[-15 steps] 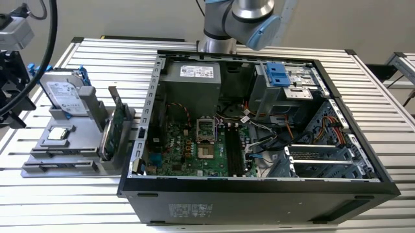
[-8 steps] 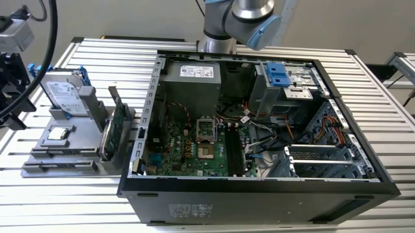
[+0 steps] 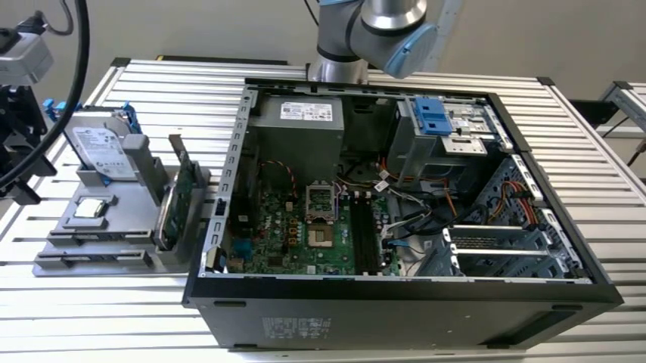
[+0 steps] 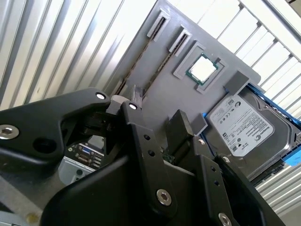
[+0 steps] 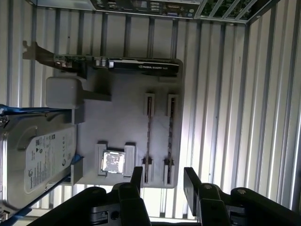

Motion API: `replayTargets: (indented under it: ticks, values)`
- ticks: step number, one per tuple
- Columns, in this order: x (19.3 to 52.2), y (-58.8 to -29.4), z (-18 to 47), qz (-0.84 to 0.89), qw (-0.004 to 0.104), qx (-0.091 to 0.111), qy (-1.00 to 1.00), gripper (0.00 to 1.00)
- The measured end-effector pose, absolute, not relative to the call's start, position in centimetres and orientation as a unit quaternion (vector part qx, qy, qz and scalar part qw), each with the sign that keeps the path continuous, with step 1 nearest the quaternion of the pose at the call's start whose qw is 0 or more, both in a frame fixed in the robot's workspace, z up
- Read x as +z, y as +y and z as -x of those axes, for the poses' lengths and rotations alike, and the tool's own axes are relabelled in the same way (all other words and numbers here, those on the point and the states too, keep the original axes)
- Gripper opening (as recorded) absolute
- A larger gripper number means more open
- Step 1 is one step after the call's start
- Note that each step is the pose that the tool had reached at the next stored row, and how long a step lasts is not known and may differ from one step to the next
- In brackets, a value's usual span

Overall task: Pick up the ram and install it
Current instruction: 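Pick up the ram and move it above insertion slot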

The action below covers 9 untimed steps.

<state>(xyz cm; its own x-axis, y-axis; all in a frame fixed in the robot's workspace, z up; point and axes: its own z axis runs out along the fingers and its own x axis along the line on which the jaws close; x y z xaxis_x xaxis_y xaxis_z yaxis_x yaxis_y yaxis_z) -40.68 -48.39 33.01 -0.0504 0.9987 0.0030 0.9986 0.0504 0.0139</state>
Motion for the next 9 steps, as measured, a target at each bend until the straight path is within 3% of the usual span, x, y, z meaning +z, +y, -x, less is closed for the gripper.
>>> replayTargets:
  ticks: [9]
  values:
    - [32.82, -48.43, 40.68, -0.689, 0.004, 0.006, 0.725, 1.00]
